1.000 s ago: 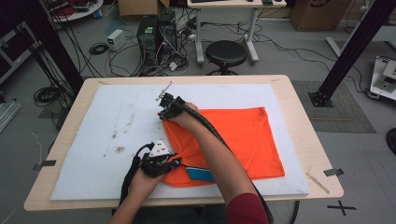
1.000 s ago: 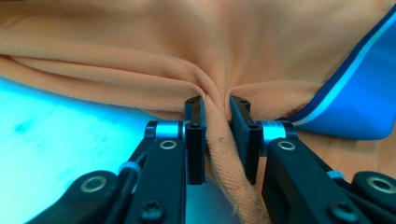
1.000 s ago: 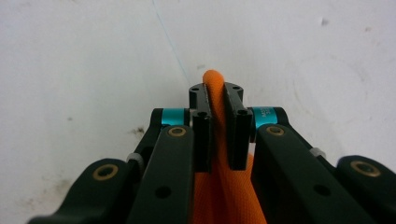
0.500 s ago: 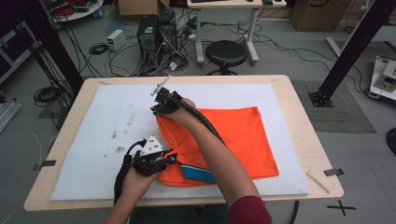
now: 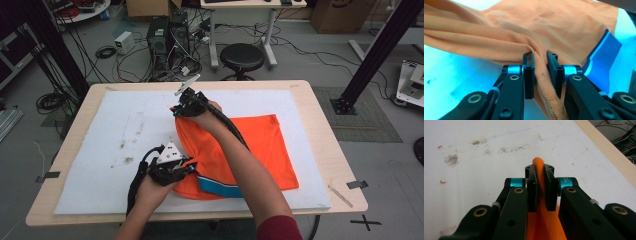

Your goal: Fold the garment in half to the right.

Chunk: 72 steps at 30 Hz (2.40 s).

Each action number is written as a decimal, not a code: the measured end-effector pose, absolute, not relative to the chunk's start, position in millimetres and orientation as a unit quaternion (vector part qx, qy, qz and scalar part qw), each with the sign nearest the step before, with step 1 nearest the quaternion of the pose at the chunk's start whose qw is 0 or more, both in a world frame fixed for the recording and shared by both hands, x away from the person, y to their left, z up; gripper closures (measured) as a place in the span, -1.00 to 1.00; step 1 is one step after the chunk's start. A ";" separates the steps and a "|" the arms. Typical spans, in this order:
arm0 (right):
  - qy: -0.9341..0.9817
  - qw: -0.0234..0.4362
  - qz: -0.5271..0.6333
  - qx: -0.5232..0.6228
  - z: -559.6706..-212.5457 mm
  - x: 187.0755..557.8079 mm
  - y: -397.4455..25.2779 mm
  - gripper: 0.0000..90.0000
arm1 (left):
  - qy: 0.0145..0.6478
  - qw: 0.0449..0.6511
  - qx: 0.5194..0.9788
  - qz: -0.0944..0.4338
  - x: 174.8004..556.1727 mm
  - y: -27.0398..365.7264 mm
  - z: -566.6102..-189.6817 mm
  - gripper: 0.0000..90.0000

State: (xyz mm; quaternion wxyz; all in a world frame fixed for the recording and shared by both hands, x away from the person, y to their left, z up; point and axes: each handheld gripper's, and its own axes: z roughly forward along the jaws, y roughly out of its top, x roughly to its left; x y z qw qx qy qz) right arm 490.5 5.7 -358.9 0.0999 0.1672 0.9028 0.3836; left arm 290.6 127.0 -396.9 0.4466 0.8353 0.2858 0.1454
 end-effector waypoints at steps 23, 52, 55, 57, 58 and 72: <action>0.872 0.142 0.415 0.219 -333.5 487.6 -90.8 0.86 | 0.237 0.453 0.852 0.113 313.1 64.1 -367.2 0.73; 0.838 0.173 0.412 0.313 -345.9 488.9 -213.0 0.85 | 0.188 0.425 0.880 0.098 339.6 -44.3 -373.1 0.73; 0.836 0.175 0.410 0.320 -350.5 490.4 -219.7 0.84 | 0.189 0.422 0.882 0.094 342.4 -54.5 -377.0 0.73; 0.836 0.173 0.406 0.327 -353.9 490.6 -223.6 0.83 | 0.188 0.420 0.883 0.091 344.1 -61.2 -379.7 0.73; 0.836 0.175 0.403 0.328 -355.5 491.1 -225.9 0.83 | 0.187 0.420 0.884 0.089 344.9 -64.5 -381.2 0.73; 0.818 0.168 0.386 0.392 -380.2 491.9 -256.8 0.14 | 0.186 0.426 0.883 0.062 349.2 -89.8 -399.0 0.13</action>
